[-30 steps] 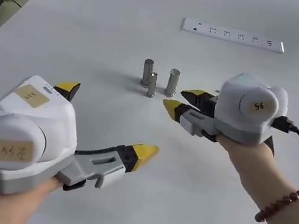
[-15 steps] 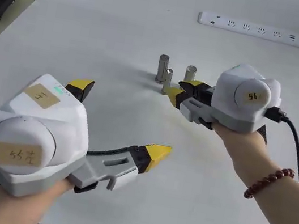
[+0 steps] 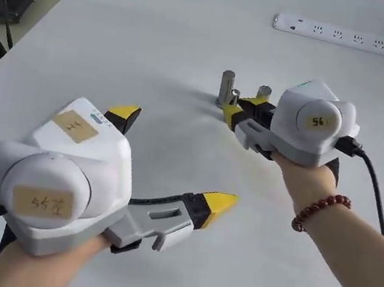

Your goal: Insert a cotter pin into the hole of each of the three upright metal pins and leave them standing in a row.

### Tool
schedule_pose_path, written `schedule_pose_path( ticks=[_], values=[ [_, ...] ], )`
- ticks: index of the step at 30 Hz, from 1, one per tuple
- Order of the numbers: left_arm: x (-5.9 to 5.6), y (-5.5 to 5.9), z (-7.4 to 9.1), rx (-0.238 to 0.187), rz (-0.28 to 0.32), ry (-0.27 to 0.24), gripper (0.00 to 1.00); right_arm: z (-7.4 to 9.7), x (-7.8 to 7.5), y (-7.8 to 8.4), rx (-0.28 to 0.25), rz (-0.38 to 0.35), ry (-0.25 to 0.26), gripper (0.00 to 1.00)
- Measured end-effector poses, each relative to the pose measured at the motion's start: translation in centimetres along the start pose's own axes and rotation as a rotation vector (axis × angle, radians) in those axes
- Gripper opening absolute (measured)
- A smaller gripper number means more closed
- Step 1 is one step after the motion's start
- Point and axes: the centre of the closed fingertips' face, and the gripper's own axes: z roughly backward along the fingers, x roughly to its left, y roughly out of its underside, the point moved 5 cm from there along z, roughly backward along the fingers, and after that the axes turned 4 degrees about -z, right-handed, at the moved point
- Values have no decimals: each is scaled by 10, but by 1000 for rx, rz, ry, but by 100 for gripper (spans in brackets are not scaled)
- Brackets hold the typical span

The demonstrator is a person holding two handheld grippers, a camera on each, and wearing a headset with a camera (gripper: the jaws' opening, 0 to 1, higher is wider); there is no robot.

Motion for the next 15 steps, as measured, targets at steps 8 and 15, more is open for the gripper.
schedule_pose_path(
  ticks=[8, 15],
  values=[
    [-3, -1, -1, 2, 13, 2, 92, -3, 3, 0, 4, 6, 14, 5],
    [-5, -2, 0, 6, 12, 6, 92, -1, 5, 1, 18, 18, 21, 4]
  ],
)
